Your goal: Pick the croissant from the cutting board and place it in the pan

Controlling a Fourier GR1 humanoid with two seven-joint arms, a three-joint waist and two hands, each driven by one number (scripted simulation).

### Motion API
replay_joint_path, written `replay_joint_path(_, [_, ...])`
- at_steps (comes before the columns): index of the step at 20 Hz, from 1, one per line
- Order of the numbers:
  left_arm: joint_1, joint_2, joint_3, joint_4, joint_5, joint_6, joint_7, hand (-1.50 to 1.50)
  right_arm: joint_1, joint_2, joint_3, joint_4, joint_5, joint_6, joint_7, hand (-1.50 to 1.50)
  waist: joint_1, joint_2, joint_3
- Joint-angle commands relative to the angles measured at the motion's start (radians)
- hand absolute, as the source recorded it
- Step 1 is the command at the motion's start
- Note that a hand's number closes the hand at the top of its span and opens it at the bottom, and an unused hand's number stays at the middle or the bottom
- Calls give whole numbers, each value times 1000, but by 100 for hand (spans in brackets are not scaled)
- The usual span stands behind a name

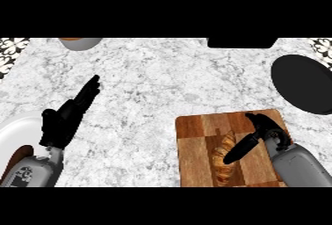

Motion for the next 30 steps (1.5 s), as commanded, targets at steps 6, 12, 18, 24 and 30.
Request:
replay_joint_path(6, [45, 5, 17, 6, -21, -1, -29, 0, 17, 27, 73, 10, 32, -17, 236, -150, -15, -1, 4])
replay_joint_path(12, [44, 6, 18, -11, -12, -32, -29, 0, -36, 100, 97, 94, 69, -43, 236, -150, -2, 1, 3])
replay_joint_path(18, [45, -24, 19, -36, -14, -20, 8, 0, 1, 79, 105, 36, 13, 55, 169, 150, -6, 2, 5])
replay_joint_path(24, [8, -36, 25, 28, -45, -16, -12, 0, -21, 105, 111, 40, 11, 47, 172, 150, -15, 3, 5])
replay_joint_path(30, [55, -38, 41, -17, -31, -36, -19, 0, -24, 86, 164, -60, 146, -2, 161, 150, -11, 0, 5])
